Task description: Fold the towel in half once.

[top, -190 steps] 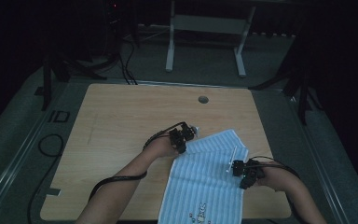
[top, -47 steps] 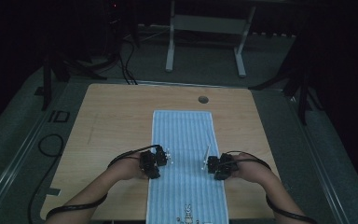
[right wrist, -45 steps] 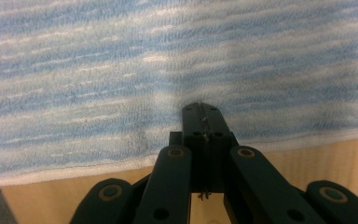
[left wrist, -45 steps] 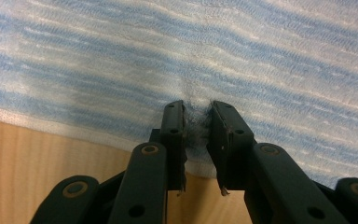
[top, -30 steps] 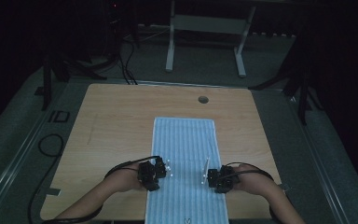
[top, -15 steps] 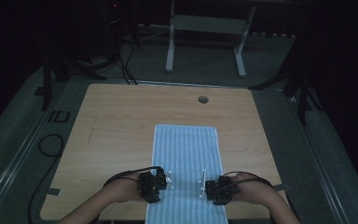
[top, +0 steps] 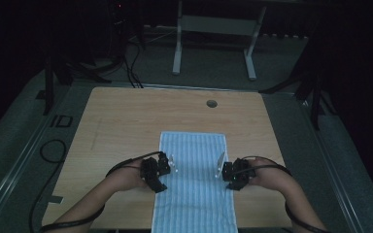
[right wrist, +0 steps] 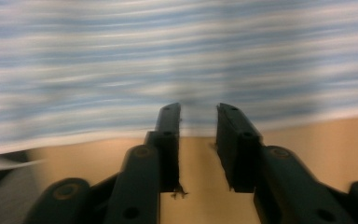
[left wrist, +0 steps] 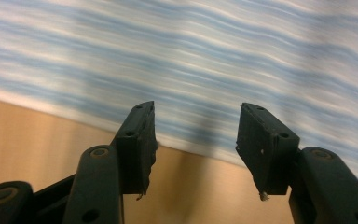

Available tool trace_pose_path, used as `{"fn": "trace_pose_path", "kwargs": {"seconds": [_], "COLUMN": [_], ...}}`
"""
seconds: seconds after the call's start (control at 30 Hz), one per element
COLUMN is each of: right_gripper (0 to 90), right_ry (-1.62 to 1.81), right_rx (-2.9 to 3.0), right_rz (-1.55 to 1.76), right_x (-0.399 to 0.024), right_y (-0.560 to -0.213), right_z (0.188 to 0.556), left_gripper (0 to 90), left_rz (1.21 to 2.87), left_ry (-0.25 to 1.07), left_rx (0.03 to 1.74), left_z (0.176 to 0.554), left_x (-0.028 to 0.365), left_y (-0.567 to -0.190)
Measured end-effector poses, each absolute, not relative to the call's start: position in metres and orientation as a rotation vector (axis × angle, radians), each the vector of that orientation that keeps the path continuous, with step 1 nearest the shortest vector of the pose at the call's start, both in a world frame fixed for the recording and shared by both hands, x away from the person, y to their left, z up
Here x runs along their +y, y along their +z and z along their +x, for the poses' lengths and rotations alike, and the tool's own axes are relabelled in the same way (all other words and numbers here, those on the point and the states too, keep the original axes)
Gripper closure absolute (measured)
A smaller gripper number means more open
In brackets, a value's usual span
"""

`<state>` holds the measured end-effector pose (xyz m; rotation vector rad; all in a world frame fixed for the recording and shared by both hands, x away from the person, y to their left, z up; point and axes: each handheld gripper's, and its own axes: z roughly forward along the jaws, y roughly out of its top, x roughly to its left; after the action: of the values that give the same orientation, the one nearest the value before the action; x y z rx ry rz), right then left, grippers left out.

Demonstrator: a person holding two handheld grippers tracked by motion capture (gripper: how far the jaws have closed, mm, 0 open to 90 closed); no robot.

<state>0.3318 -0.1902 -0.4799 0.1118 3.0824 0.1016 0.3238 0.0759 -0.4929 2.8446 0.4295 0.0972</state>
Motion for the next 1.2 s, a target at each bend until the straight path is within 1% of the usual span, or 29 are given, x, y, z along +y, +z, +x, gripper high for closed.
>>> {"fn": "trace_pose_path", "kwargs": {"seconds": [0.07,0.17,0.37,0.43,0.53,0.57,0.6,0.63,0.67,0.7,0.73,0.8,0.87,0.93,1.03,1.13,1.17,1.2], "right_gripper": [62.0,61.4,61.4,62.8,68.9,71.6,74.7,79.0,83.2,84.7,85.3,86.2,86.4,86.5,86.6,86.6,86.6,86.6], "right_ry": [0.117,0.110,0.033,0.005,0.025,0.027,0.028,0.029,0.029,0.024,0.026,0.030,0.031,0.023,0.037,0.052,0.055,0.061], "right_rx": [3.066,3.037,3.079,3.100,3.118,3.125,3.130,3.137,3.148,3.152,3.152,3.158,3.146,3.127,3.105,3.072,3.060,3.054], "right_rz": [0.115,0.135,0.129,0.138,0.143,0.145,0.145,0.149,0.152,0.152,0.151,0.178,0.187,0.202,0.248,0.261,0.273,0.274], "right_x": [-0.192,-0.193,-0.193,-0.193,-0.193,-0.193,-0.193,-0.193,-0.193,-0.193,-0.193,-0.193,-0.194,-0.197,-0.199,-0.198,-0.197,-0.197], "right_y": [-0.482,-0.491,-0.511,-0.515,-0.515,-0.515,-0.515,-0.515,-0.515,-0.515,-0.515,-0.515,-0.515,-0.514,-0.510,-0.503,-0.499,-0.496], "right_z": [0.346,0.365,0.383,0.386,0.387,0.386,0.385,0.385,0.384,0.383,0.383,0.384,0.385,0.389,0.396,0.403,0.407,0.409], "left_gripper": [47.2,46.9,44.9,44.9,45.7,47.0,51.3,53.1,56.8,64.2,67.8,78.1,82.5,84.0,84.1,84.1,84.0,84.0], "left_rz": [2.841,2.851,2.908,2.937,2.940,2.931,2.925,2.922,2.919,2.919,2.918,2.921,2.918,2.906,2.869,2.869,2.863,2.854], "left_ry": [0.071,0.073,0.060,0.071,0.055,0.035,0.030,0.029,0.023,0.021,0.022,0.014,0.014,0.041,0.084,0.144,0.145,0.187], "left_rx": [0.442,0.471,0.450,0.442,0.436,0.440,0.438,0.431,0.429,0.425,0.431,0.426,0.441,0.460,0.522,0.557,0.581,0.595], "left_z": [0.336,0.356,0.369,0.370,0.371,0.371,0.370,0.369,0.369,0.369,0.369,0.370,0.373,0.376,0.384,0.393,0.396,0.402], "left_x": [0.076,0.075,0.068,0.066,0.066,0.066,0.067,0.067,0.067,0.067,0.067,0.068,0.069,0.071,0.074,0.074,0.075,0.076], "left_y": [-0.496,-0.501,-0.512,-0.517,-0.519,-0.519,-0.519,-0.519,-0.519,-0.518,-0.518,-0.517,-0.517,-0.516,-0.513,-0.508,-0.506,-0.501]}}
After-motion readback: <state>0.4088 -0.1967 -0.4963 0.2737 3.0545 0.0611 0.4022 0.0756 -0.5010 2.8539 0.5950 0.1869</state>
